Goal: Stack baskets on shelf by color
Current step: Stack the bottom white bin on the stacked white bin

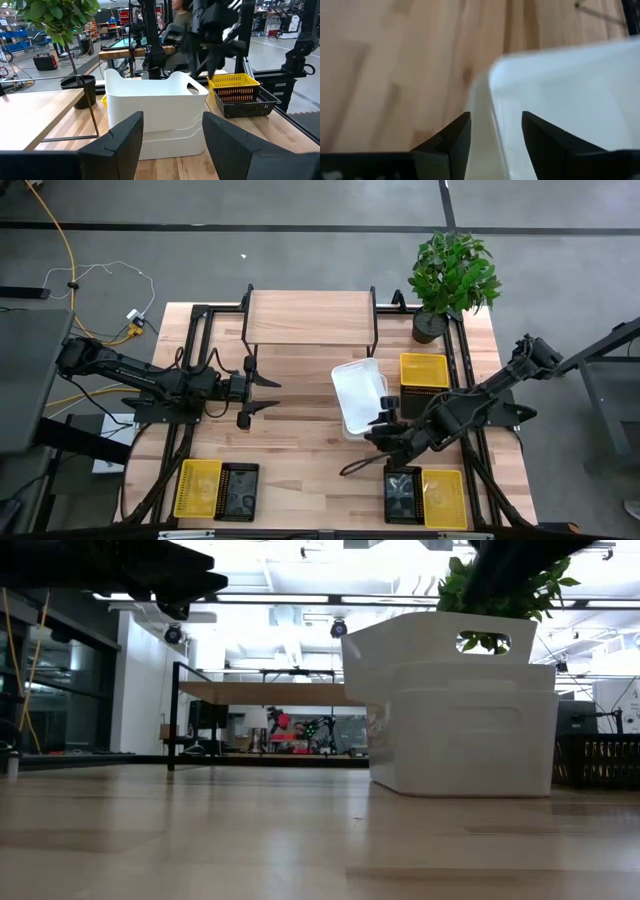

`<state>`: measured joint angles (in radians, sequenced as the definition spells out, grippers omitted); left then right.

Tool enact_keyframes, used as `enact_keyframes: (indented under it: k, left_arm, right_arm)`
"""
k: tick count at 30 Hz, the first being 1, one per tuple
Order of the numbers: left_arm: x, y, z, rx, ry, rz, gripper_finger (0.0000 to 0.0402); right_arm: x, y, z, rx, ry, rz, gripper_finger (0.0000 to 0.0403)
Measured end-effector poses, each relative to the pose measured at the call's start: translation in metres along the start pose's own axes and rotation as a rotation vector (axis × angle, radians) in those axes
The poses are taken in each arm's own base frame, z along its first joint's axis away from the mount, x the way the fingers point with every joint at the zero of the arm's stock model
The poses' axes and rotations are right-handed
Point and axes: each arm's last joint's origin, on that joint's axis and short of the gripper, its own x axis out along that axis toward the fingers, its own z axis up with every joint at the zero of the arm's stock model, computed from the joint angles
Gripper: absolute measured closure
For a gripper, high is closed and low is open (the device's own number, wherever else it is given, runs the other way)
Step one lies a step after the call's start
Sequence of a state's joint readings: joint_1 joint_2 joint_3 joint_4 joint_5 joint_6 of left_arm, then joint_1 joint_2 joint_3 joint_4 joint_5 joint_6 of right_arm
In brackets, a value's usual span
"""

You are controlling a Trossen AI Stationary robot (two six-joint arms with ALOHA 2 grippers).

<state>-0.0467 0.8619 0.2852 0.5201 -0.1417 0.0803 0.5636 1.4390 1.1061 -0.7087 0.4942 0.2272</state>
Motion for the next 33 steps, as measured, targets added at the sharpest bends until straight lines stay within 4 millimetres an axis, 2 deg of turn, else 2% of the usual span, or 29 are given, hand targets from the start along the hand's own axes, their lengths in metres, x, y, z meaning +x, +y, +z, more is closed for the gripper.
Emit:
enact_keyframes:
  k: [12,25,33]
  left_arm:
    - [0.0,0.0,0.0,0.001,0.0,0.0,0.0209]
    - [0.0,0.0,0.0,0.001,0.0,0.0,0.0209]
    - [0.0,0.0,0.0,0.001,0.0,0.0,0.0209]
  right_arm:
    - [0.004,-0.006,-0.013,0.001,0.136,0.013,0.0237]
    - [0.003,-0.008,-0.021,-0.014,0.214,-0.01,0.0237]
    - [0.006,-0.017,-0.022,0.018,0.249,-0.022,0.0237]
